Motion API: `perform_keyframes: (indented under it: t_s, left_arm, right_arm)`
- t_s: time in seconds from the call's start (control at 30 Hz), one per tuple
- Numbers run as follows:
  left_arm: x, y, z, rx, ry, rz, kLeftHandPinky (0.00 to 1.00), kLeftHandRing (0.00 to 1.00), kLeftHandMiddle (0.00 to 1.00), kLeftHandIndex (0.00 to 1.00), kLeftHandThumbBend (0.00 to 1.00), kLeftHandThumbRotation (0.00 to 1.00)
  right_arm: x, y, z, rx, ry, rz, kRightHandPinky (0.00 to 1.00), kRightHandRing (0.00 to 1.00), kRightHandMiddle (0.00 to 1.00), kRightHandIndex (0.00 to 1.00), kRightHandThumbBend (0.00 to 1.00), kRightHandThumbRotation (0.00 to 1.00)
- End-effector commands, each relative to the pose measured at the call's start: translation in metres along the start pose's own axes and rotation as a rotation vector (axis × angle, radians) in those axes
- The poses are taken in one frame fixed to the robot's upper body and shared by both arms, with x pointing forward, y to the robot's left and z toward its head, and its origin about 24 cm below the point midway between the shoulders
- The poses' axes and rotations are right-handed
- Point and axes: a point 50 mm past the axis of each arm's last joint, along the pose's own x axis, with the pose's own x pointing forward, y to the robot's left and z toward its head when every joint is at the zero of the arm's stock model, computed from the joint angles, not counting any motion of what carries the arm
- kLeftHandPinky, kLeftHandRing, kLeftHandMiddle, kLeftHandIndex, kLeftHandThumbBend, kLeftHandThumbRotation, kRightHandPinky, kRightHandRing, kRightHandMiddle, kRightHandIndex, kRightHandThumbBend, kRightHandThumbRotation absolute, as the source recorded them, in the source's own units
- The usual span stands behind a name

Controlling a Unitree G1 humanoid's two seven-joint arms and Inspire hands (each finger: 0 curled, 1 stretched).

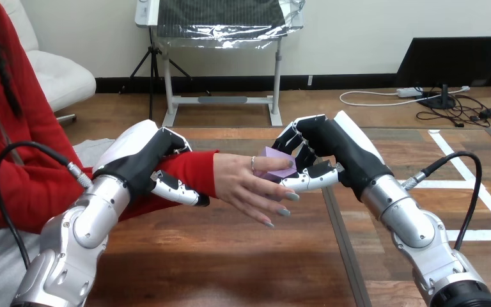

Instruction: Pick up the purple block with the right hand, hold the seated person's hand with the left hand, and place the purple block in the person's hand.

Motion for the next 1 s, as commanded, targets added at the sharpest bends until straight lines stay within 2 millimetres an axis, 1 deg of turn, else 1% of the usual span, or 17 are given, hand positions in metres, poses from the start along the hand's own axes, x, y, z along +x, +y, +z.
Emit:
perform_keyframes:
  t_s: [0.0, 0.1, 0.3, 0.4, 0.43, 0.47, 0.53, 0.7, 0.77, 0.97]
  left_arm:
    - [0.021, 0.033, 0.096, -0.024, -0.363, 0.121, 0.27, 0.33, 0.4, 0.41, 0.77, 0.0]
    - [0.02, 0.034, 0.094, -0.026, -0.36, 0.114, 0.29, 0.35, 0.41, 0.43, 0.78, 0.0]
    - [0.017, 0.034, 0.09, -0.019, -0.366, 0.099, 0.35, 0.43, 0.48, 0.48, 0.8, 0.09]
    - [0.015, 0.034, 0.088, -0.006, -0.37, 0.088, 0.39, 0.47, 0.52, 0.52, 0.82, 0.18]
    - [0.014, 0.034, 0.087, -0.001, -0.369, 0.086, 0.41, 0.49, 0.54, 0.54, 0.84, 0.22]
    - [0.014, 0.034, 0.087, 0.001, -0.369, 0.085, 0.43, 0.52, 0.56, 0.56, 0.86, 0.29]
    - [0.013, 0.034, 0.086, 0.006, -0.367, 0.081, 0.44, 0.53, 0.58, 0.58, 0.88, 0.33]
    - [0.008, 0.035, 0.082, 0.02, -0.364, 0.072, 0.51, 0.6, 0.62, 0.64, 0.95, 0.48]
    - [0.006, 0.035, 0.081, 0.021, -0.365, 0.07, 0.54, 0.62, 0.64, 0.66, 0.98, 0.55]
    - [0.001, 0.035, 0.077, 0.019, -0.366, 0.059, 0.56, 0.63, 0.65, 0.69, 1.0, 0.65]
  right_arm:
    - [0.014, -0.007, 0.035, 0.007, -0.155, -0.006, 0.29, 0.35, 0.4, 0.44, 0.82, 0.0]
    - [0.014, -0.007, 0.034, 0.006, -0.151, -0.003, 0.31, 0.37, 0.41, 0.44, 0.82, 0.0]
    - [0.013, -0.009, 0.031, 0.023, -0.147, 0.001, 0.36, 0.41, 0.46, 0.47, 0.84, 0.0]
    - [0.012, -0.009, 0.03, 0.033, -0.146, 0.005, 0.37, 0.43, 0.47, 0.49, 0.86, 0.0]
    - [0.012, -0.01, 0.03, 0.036, -0.146, 0.005, 0.38, 0.43, 0.48, 0.49, 0.86, 0.0]
    - [0.012, -0.01, 0.029, 0.037, -0.145, 0.006, 0.39, 0.44, 0.48, 0.5, 0.87, 0.0]
    - [0.011, -0.01, 0.029, 0.04, -0.142, 0.006, 0.39, 0.45, 0.49, 0.5, 0.87, 0.0]
    - [0.009, -0.011, 0.026, 0.045, -0.126, 0.008, 0.41, 0.47, 0.51, 0.53, 0.84, 0.08]
    - [0.009, -0.012, 0.025, 0.046, -0.124, 0.008, 0.42, 0.48, 0.52, 0.54, 0.81, 0.14]
    - [0.006, -0.013, 0.023, 0.052, -0.124, 0.012, 0.43, 0.5, 0.54, 0.56, 0.76, 0.23]
